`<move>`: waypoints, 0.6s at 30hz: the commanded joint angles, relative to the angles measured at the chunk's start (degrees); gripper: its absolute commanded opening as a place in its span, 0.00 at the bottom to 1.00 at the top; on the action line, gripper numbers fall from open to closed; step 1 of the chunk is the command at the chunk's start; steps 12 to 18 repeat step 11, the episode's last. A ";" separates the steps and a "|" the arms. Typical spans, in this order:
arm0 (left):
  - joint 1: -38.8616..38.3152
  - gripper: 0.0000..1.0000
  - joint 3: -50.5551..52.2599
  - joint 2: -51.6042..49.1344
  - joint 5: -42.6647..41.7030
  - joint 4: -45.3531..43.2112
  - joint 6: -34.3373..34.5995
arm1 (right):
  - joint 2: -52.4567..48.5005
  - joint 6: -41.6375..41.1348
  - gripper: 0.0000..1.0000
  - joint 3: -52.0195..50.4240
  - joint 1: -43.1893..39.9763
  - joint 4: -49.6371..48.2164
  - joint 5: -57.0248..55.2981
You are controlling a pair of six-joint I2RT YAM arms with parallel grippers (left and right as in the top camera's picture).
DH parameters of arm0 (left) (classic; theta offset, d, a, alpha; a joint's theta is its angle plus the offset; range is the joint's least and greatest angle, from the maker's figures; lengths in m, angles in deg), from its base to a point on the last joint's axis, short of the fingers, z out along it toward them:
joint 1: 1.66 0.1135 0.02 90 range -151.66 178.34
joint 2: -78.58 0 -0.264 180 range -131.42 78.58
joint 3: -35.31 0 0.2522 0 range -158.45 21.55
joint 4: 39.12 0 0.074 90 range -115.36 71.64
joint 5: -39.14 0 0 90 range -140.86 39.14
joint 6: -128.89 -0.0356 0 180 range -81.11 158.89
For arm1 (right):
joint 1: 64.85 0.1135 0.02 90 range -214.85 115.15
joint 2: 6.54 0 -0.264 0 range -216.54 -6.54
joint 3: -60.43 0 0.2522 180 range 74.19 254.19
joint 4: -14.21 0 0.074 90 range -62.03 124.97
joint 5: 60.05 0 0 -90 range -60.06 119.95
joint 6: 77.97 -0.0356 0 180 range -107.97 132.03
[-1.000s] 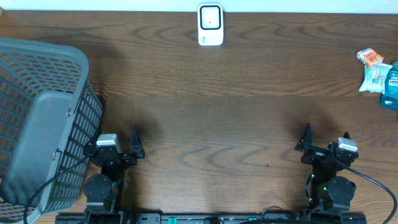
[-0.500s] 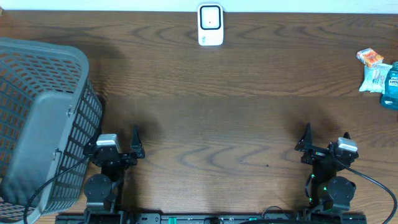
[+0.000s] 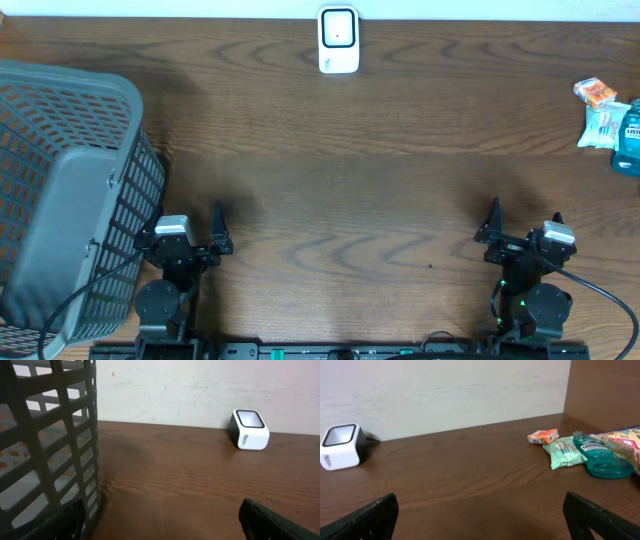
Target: Scan the item barcode
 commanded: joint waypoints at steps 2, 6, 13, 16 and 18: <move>0.35 0.98 0.98 0.37 1.99 2.27 -0.48 | 0.33 -0.85 0.99 -0.07 -0.46 0.22 -0.70; 0.35 0.97 0.98 0.37 1.99 2.27 -0.46 | 0.33 -0.85 0.99 -0.07 -0.46 0.22 -0.70; 0.35 0.98 0.98 0.37 1.99 2.27 -0.48 | 0.33 -0.85 0.99 -0.07 -0.46 0.22 -0.70; 0.35 0.98 0.98 0.37 1.99 2.27 -0.48 | 0.33 -0.85 0.99 -0.07 -0.46 0.22 -0.70; 0.35 0.98 0.98 0.37 1.99 2.27 -0.48 | 0.33 -0.85 0.99 -0.07 -0.46 0.22 -0.70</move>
